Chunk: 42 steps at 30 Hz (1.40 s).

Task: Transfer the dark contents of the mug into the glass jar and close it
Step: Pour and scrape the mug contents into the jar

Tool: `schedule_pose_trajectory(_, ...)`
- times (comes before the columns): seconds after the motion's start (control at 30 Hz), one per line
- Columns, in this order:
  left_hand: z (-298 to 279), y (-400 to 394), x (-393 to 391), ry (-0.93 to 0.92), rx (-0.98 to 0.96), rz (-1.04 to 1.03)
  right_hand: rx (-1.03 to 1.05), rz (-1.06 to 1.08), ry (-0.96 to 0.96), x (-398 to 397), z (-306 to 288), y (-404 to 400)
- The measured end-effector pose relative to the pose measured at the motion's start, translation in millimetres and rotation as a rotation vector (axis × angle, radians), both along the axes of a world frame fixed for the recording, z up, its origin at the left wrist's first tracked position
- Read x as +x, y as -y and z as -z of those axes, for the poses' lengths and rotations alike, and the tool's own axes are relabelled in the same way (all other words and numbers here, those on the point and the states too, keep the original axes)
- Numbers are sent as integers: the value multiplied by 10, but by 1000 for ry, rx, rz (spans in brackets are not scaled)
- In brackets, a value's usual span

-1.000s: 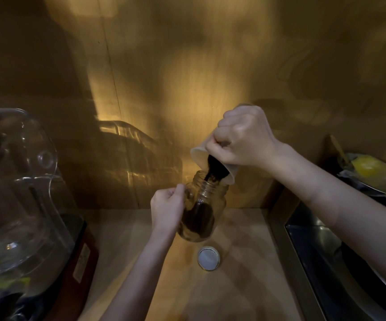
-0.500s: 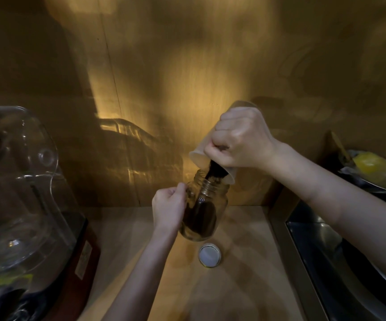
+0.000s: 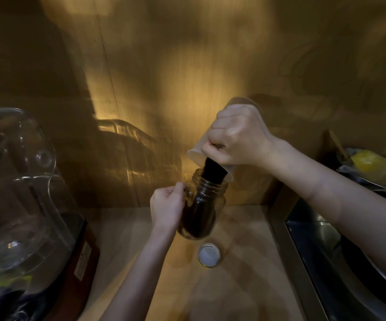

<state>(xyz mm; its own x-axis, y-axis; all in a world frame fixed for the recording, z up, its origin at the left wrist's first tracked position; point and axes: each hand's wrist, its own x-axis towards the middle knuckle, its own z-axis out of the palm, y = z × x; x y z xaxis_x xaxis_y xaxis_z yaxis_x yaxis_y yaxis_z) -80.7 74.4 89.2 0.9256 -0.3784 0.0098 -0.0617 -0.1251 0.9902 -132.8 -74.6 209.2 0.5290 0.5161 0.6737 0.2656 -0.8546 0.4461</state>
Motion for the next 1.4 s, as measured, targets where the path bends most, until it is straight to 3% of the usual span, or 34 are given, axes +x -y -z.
schedule_pose_trajectory(1.4, 131, -26, 20, -33, -59, 29, -113, 18, 17, -51, 45, -93)
